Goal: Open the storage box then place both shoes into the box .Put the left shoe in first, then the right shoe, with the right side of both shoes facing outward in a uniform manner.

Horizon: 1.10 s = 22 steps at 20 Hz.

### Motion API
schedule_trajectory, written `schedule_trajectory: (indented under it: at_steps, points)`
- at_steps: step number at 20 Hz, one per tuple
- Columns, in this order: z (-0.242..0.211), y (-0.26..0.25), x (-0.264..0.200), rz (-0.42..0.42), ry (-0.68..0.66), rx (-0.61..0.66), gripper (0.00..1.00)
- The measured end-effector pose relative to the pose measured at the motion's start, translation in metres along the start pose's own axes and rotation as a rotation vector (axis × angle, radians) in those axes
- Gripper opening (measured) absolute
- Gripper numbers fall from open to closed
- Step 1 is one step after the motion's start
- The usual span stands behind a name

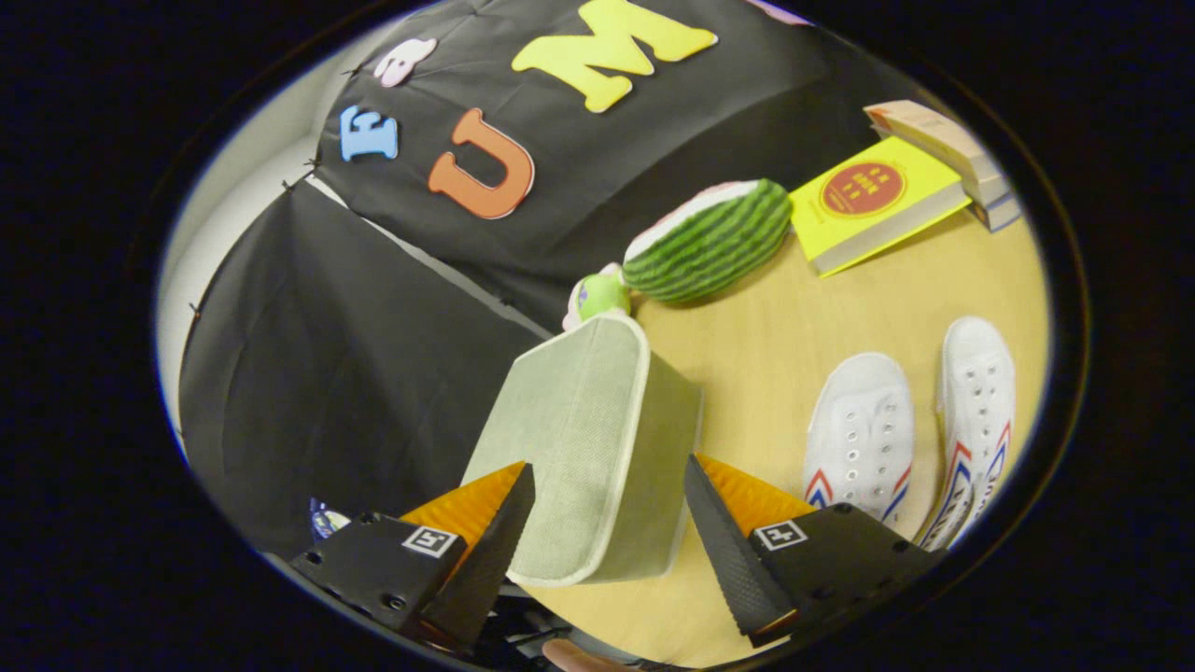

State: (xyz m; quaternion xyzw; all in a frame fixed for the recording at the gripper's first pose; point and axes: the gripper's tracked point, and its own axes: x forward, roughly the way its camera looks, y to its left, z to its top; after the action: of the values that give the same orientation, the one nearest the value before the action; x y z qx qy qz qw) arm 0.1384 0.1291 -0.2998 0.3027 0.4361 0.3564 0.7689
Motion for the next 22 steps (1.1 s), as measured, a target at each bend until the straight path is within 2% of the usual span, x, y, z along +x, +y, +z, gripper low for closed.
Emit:
schedule_trajectory:
  at_steps: [3, 7, 11, 14, 18, 22]
  points:
    - [0.001, -0.001, 0.022, 0.090, 0.124, 0.127, 1.00]
    - [0.021, 0.002, 0.035, 0.242, 0.139, 0.182, 0.99]
    - [0.034, 0.013, 0.050, 0.396, 0.185, 0.294, 0.97]
    - [0.034, 0.013, 0.055, 0.455, 0.187, 0.324, 0.80]
    - [0.028, 0.015, 0.052, 0.496, 0.212, 0.279, 0.58]
    - [0.020, 0.020, 0.047, 0.510, 0.223, 0.245, 0.28]
